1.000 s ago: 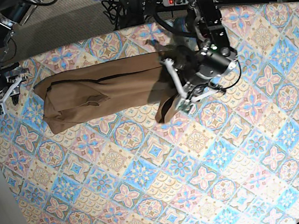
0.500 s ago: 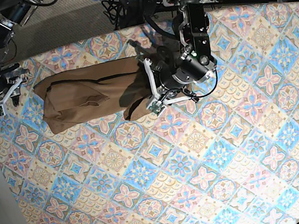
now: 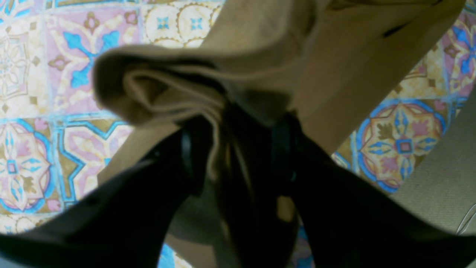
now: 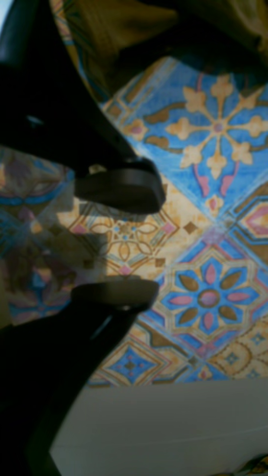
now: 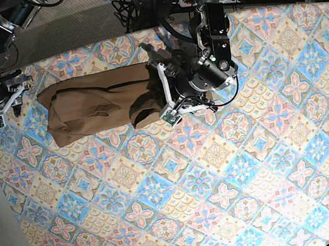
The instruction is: Layout the t-shirt on the table in an organized manner, then fold the t-shirt properly
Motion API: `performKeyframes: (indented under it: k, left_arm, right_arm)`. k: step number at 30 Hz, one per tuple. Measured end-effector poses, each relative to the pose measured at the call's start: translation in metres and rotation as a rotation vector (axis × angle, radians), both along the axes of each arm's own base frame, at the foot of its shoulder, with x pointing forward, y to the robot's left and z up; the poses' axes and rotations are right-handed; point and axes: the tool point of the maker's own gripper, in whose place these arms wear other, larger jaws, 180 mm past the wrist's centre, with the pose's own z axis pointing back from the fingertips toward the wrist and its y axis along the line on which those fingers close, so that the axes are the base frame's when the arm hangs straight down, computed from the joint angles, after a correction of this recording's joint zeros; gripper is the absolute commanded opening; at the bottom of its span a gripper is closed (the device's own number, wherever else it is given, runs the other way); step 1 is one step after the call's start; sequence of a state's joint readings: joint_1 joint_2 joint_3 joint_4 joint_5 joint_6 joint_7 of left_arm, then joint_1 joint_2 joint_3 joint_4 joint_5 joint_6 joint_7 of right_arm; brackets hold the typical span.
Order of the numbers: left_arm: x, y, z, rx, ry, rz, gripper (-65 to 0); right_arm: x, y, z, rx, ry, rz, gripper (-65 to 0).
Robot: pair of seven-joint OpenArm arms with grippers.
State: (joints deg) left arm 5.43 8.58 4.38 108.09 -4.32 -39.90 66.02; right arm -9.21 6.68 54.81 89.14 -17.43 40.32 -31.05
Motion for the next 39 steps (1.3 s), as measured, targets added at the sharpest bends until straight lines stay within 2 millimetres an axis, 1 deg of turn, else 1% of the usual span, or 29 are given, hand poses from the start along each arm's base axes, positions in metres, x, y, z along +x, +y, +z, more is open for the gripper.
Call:
performKeyframes:
  k: [4, 5, 7, 10, 13, 15, 16, 18, 20, 23, 24, 26, 29, 31, 32, 35, 39]
  left_arm:
    - [0.001, 0.001, 0.004, -0.004, -0.012, 0.006, -42.0]
    - [0.003, 0.003, 0.009, -0.004, -0.029, 0.01, -41.8]
    - [0.007, 0.004, 0.026, -0.015, -0.084, 0.017, -41.8]
    - [0.009, -0.006, 0.05, -0.104, -0.134, 0.001, -42.1]
    - [0.004, -0.014, 0.06, -0.175, -0.135, -0.015, -42.1]
    - [0.002, -0.011, 0.064, -0.187, -0.152, -0.042, -42.2]
    - [0.0, -0.008, 0.063, -0.191, -0.151, -0.057, -42.2]
    - [-0.008, 0.006, 0.05, -0.155, -0.127, -0.057, -42.2]
    - [-0.016, 0.033, 0.031, -0.084, -0.084, -0.033, -42.2]
    - [-0.019, 0.066, 0.016, -0.028, -0.05, 0.049, -42.2]
    - [-0.02, 0.072, 0.012, -0.014, -0.039, 0.063, -42.2]
    - [-0.024, 0.075, -0.002, -0.018, 0.01, 0.06, -42.2]
    - [-0.024, 0.077, -0.035, -0.009, 0.117, 0.062, -42.3]
    - [-0.022, 0.077, -0.053, -0.018, 0.179, 0.067, -42.3]
    - [-0.021, 0.076, -0.058, -0.023, 0.195, 0.067, -42.3]
    - [-0.022, 0.071, -0.062, -0.033, 0.192, 0.044, -43.6]
    - [-0.026, 0.06, -0.062, -0.078, 0.169, 0.023, -50.8]
  right_arm:
    - [0.0, 0.0, 0.0, 0.0, -0.001, 0.0, -33.8]
    - [0.0, 0.0, 0.0, 0.0, 0.0, 0.0, -33.8]
    - [0.0, 0.0, 0.0, 0.0, -0.001, 0.0, -33.8]
    - [0.0, 0.0, 0.0, 0.0, -0.001, 0.0, -33.8]
    - [0.0, 0.0, 0.0, 0.0, -0.001, 0.0, -33.8]
    - [0.0, 0.0, 0.0, 0.0, -0.001, 0.0, -33.8]
    - [0.0, 0.0, 0.0, 0.0, -0.001, 0.0, -33.8]
    - [0.0, 0.0, 0.0, 0.0, 0.0, 0.0, -33.8]
    - [0.0, 0.0, 0.0, 0.0, -0.001, 0.0, -33.8]
    - [0.0, 0.0, 0.0, 0.001, 0.0, 0.0, -33.8]
    - [0.0, 0.0, 0.0, 0.0, -0.001, 0.001, -33.9]
    - [0.0, 0.0, 0.0, 0.0, -0.001, 0.0, -33.9]
    - [0.001, 0.0, 0.0, 0.001, -0.003, -0.001, -34.0]
    - [0.002, 0.006, 0.003, 0.009, -0.022, -0.005, -34.0]
    - [0.003, 0.01, 0.004, 0.012, -0.032, -0.01, -34.0]
    - [0.009, 0.027, 0.012, 0.023, -0.07, 0.006, -34.0]
    - [0.022, 0.037, 0.04, 0.033, -0.18, 0.003, -34.0]
